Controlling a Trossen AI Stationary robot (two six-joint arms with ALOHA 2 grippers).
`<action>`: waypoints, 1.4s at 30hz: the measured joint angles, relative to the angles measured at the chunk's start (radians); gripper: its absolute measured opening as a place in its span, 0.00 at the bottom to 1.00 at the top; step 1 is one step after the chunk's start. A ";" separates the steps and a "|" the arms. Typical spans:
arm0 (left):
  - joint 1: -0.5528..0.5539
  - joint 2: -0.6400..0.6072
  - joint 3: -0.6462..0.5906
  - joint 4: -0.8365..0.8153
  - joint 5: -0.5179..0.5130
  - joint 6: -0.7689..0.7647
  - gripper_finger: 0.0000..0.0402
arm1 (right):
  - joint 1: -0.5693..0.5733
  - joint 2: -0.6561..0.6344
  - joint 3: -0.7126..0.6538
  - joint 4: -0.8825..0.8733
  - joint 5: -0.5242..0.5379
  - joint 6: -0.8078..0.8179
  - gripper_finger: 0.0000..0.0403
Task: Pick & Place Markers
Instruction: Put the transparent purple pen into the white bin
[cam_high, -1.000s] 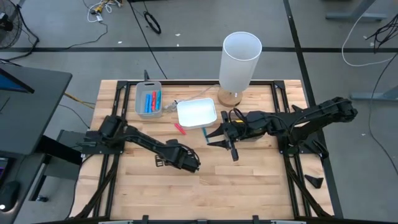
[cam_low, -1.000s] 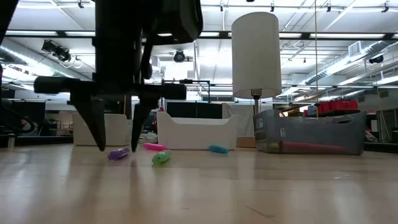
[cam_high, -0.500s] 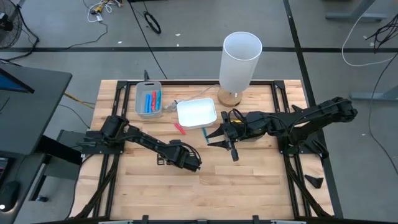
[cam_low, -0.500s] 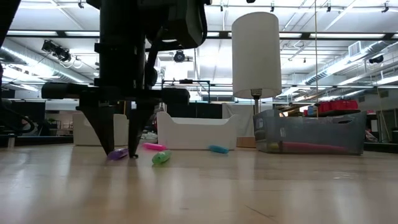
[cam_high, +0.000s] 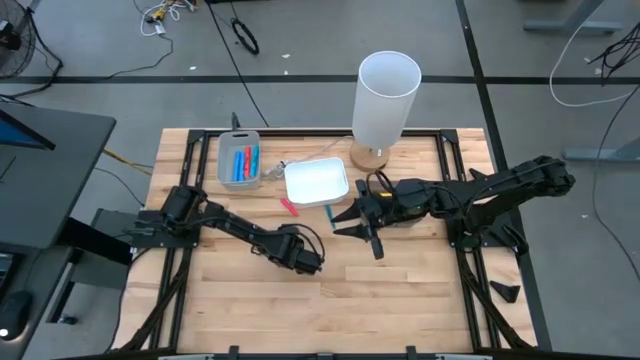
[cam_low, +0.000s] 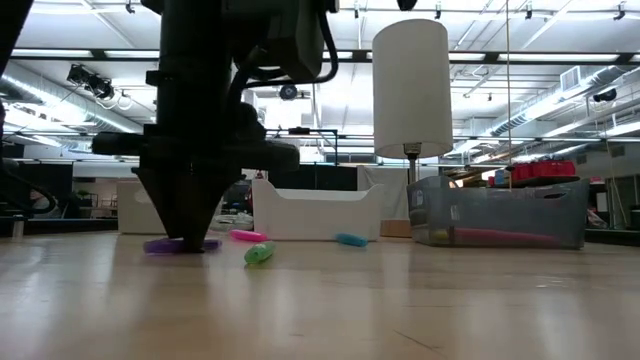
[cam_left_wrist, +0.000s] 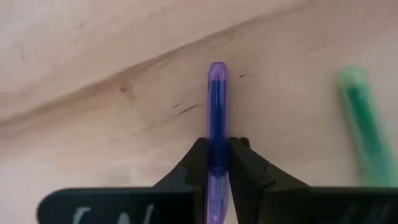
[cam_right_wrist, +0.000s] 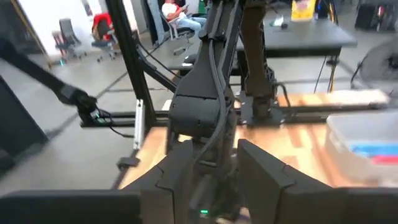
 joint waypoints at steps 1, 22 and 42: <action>0.000 -0.001 0.000 -0.009 0.008 0.046 0.10 | 0.000 0.000 0.000 0.000 0.000 0.039 0.31; 0.011 -0.102 -0.002 -0.134 0.048 0.923 0.10 | 0.000 0.000 0.000 0.007 -0.003 0.592 0.31; -0.007 -0.433 -0.002 -0.286 0.170 1.598 0.10 | 0.000 0.000 0.001 0.006 -0.057 1.262 0.31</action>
